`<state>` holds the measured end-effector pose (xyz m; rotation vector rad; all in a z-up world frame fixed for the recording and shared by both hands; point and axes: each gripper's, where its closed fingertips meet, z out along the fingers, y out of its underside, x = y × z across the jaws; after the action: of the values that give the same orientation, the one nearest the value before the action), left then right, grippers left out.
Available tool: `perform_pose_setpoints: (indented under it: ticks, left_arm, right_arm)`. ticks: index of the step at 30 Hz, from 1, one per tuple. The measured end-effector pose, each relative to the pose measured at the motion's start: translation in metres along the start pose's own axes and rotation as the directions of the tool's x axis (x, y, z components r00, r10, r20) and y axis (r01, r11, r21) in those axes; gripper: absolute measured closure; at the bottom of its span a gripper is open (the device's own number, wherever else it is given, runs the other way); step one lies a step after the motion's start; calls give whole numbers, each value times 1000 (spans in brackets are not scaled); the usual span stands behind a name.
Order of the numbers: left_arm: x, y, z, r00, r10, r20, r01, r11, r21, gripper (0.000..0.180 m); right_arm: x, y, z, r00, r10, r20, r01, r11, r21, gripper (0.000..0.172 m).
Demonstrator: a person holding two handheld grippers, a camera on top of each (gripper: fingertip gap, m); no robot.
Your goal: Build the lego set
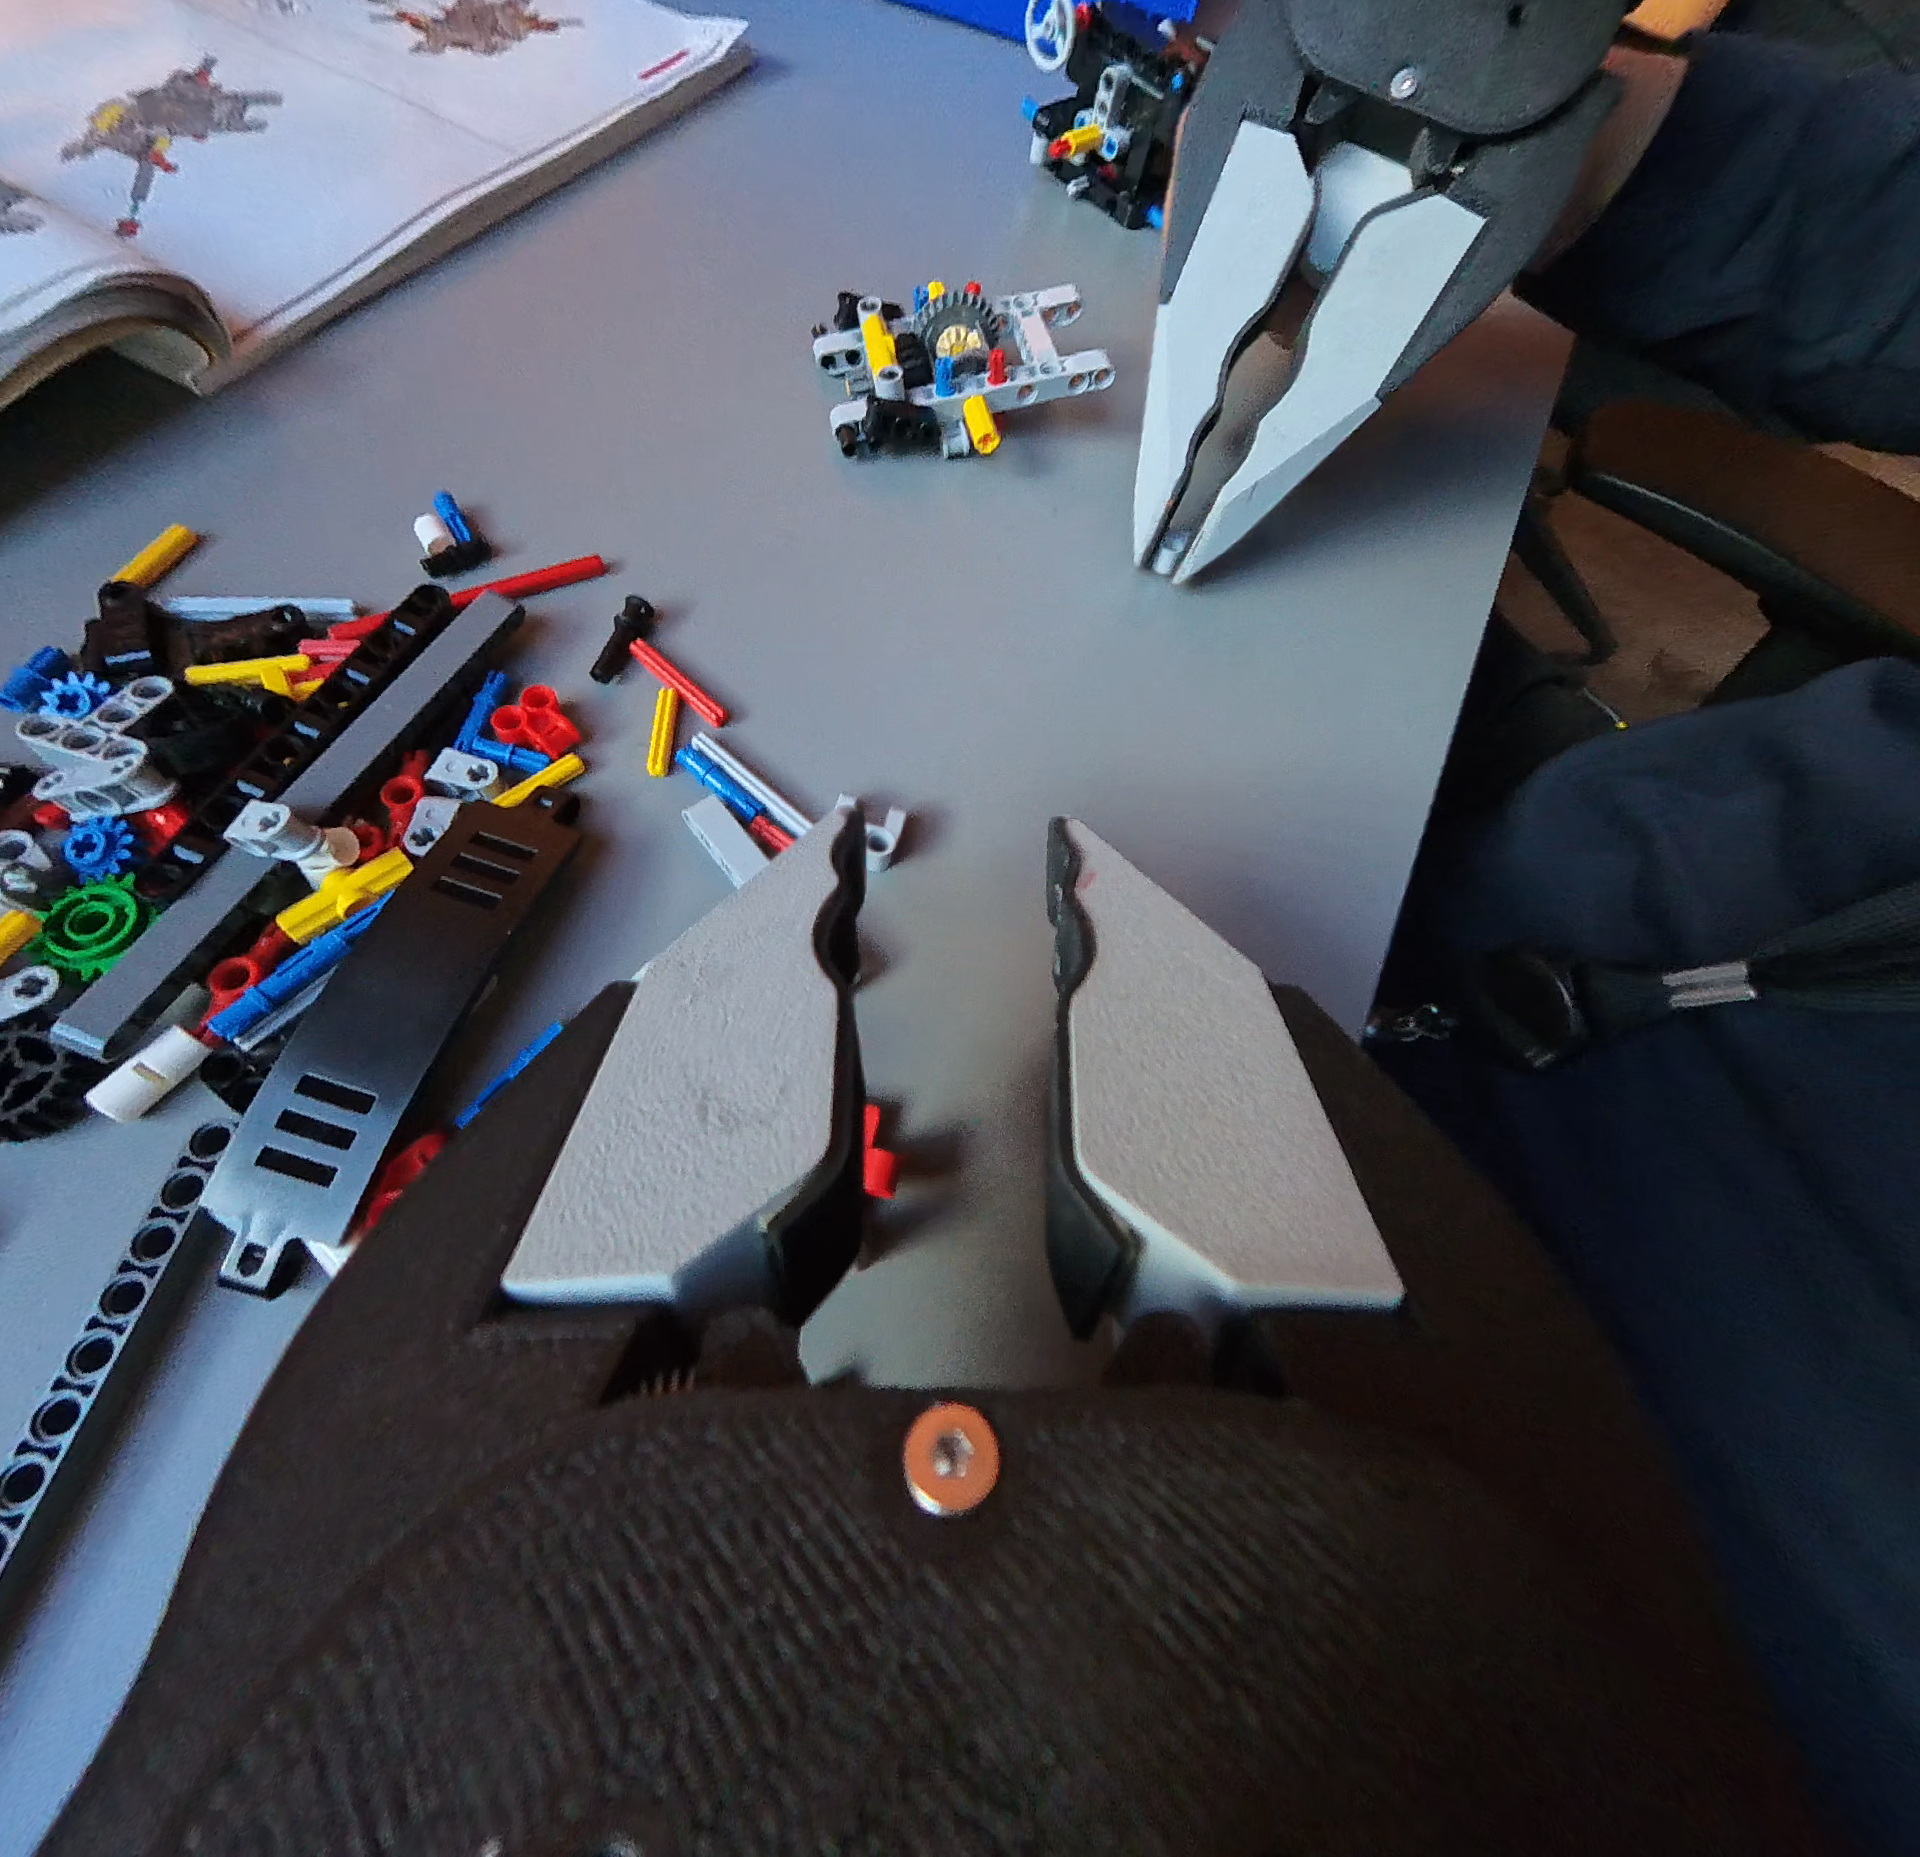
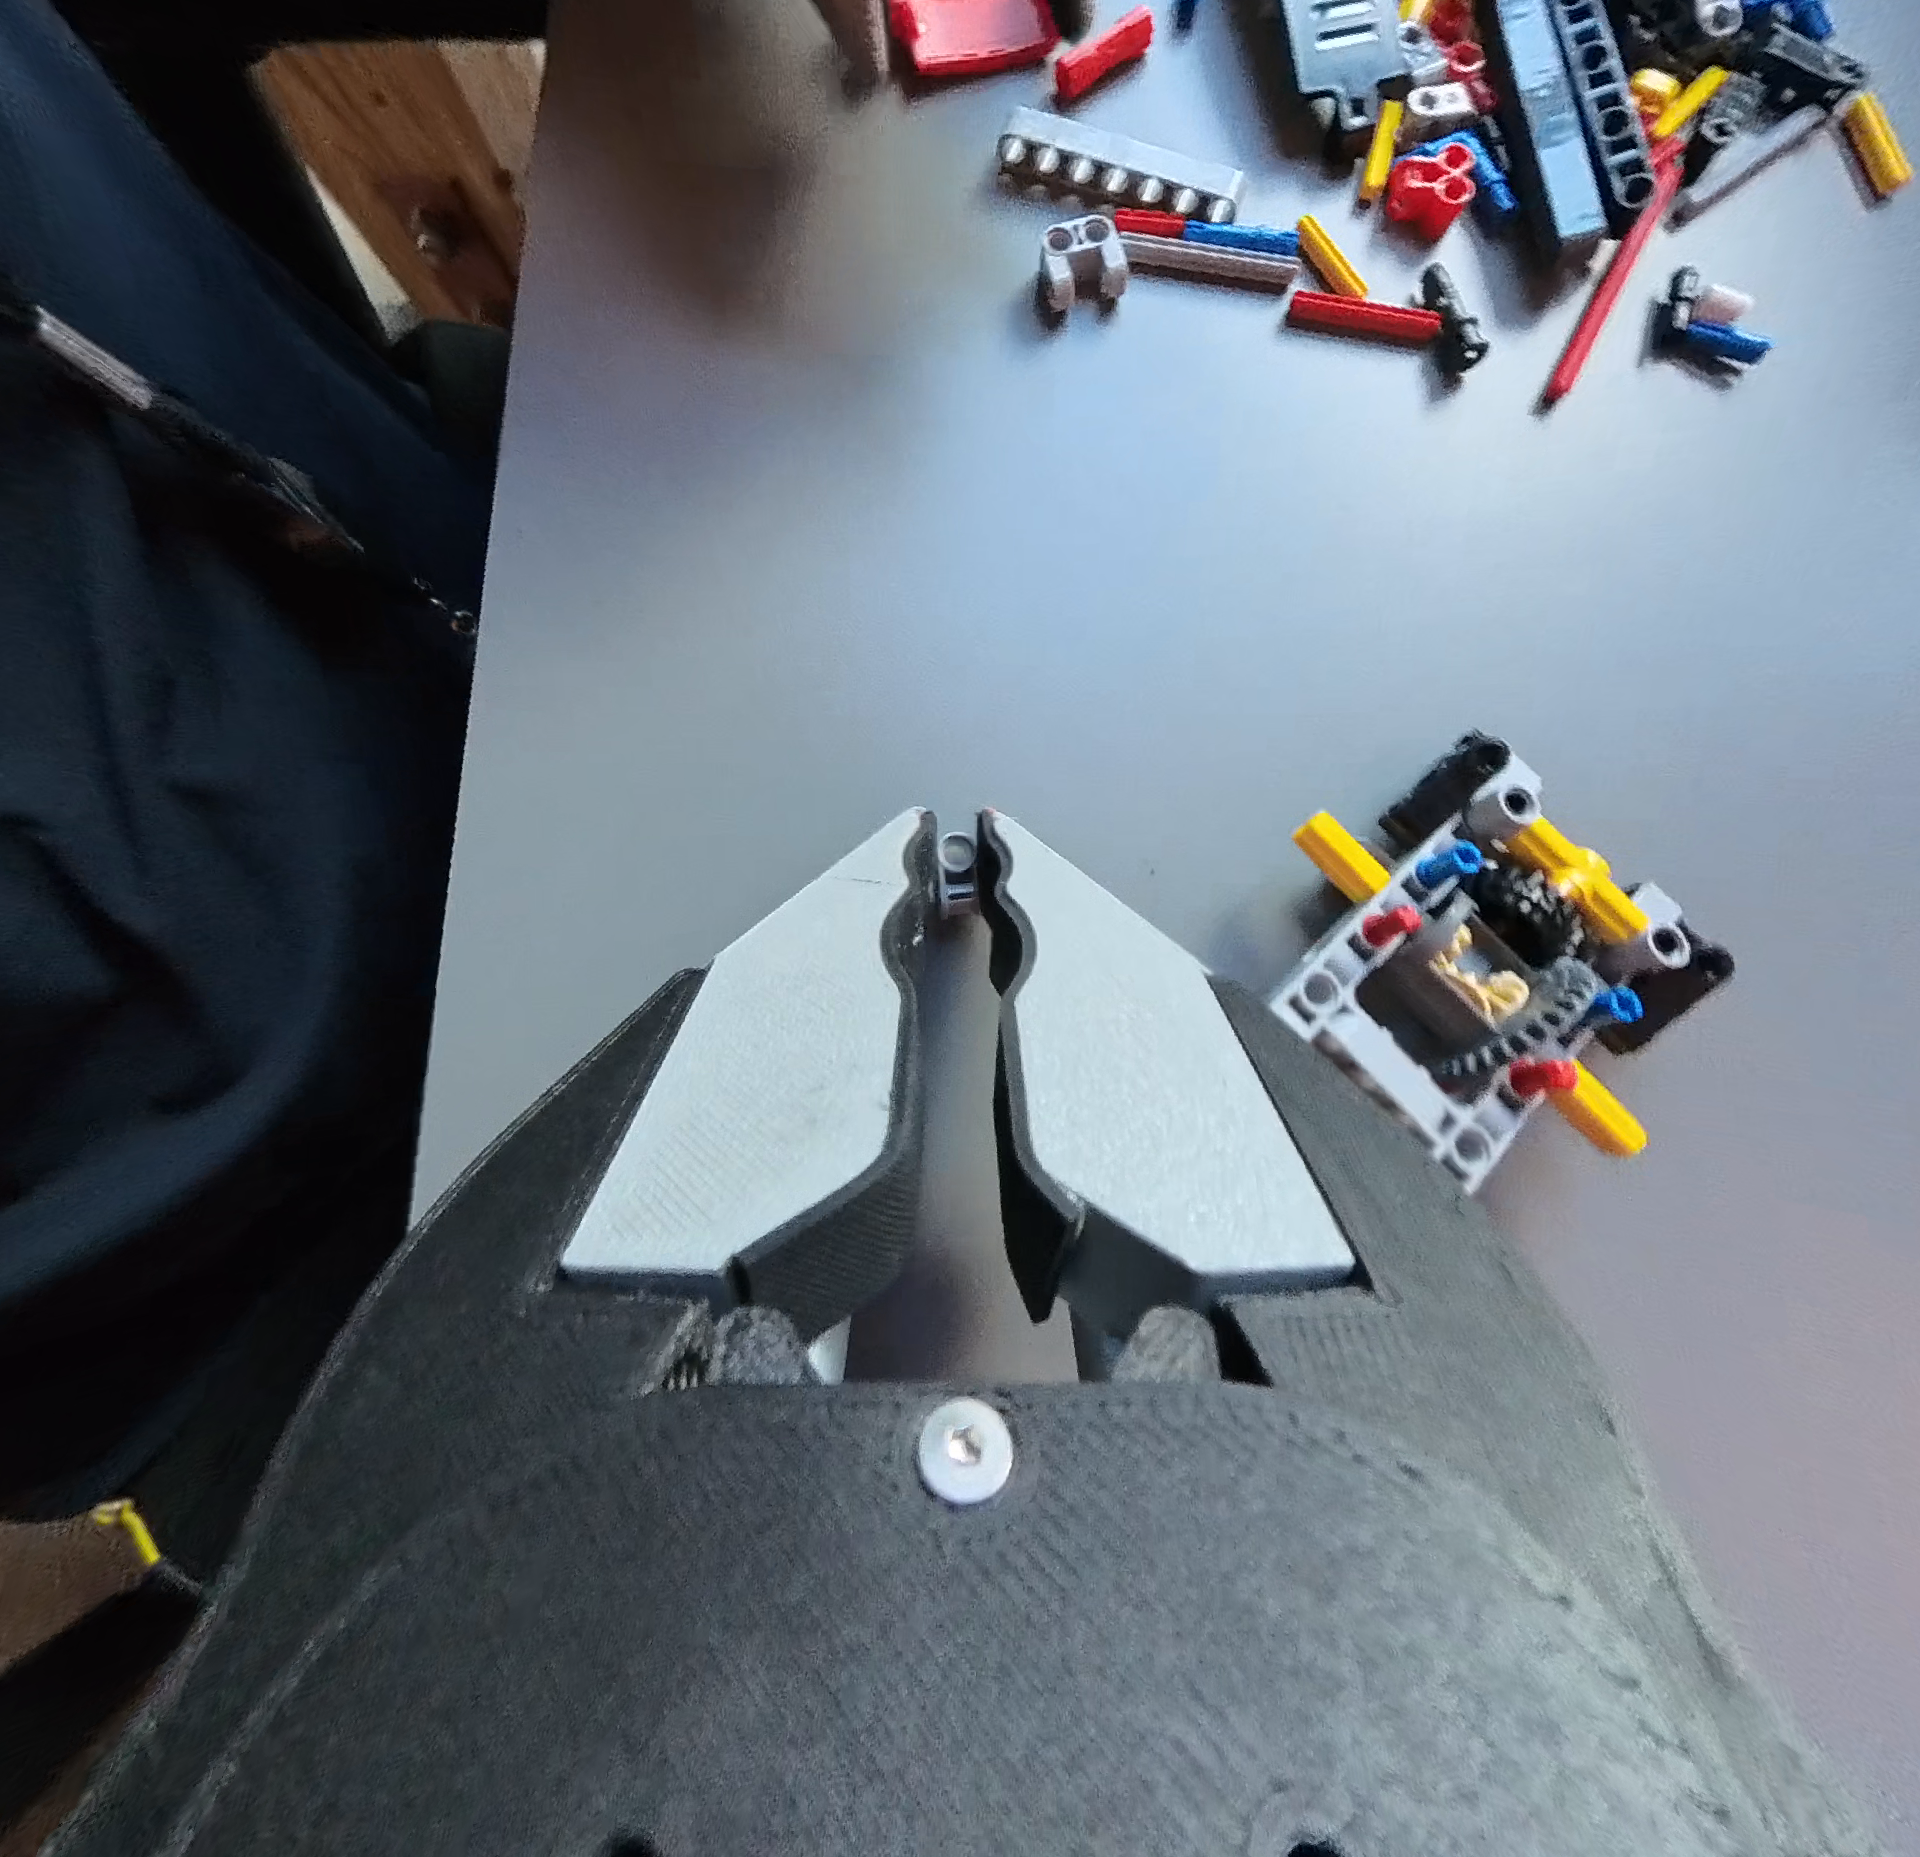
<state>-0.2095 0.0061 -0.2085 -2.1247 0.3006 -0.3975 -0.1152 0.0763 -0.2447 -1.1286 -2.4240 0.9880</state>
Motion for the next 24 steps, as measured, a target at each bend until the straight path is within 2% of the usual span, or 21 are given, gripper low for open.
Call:
perform_pose_setpoints:
  ticks: [4, 6, 9, 11, 15, 18, 24]
  left_arm:
    - [3, -1, 3, 1000, 8, -6, -8, 1000, -10, 148]
    - [5, 1, 8, 999, -31, -13, 30, 999, -41, 151]
    - [14, -1, 17, 998, -47, -44, 45, 997, -59, 151]
    - [20, -4, 23, 998, -33, -44, 30, 997, -76, 151]
    - [33, -8, 37, 999, -14, -51, 8, 994, -109, 152]
    - [40, -7, 43, 998, -15, -53, 8, 992, -127, 151]
    - [43, 2, 49, 999, -31, -44, 24, 986, -163, 151]
  right_arm:
    - [11, -3, -26, 994, 92, -54, -86, 990, 111, 167]
    - [32, 1, -47, 976, 165, -144, -143, 978, 153, 167]
    - [72, 16, -81, 905, 256, -340, -215, 964, 155, 167]
    - [87, 31, -92, 869, 297, -396, -276, 955, 110, 167]
    - [92, 47, -86, 872, 287, -397, -313, 950, -1, 167]
    - [79, 51, -70, 911, 291, -293, -318, 947, -50, 167]
    - [46, 30, -51, 955, 260, -146, -259, 966, 26, 167]
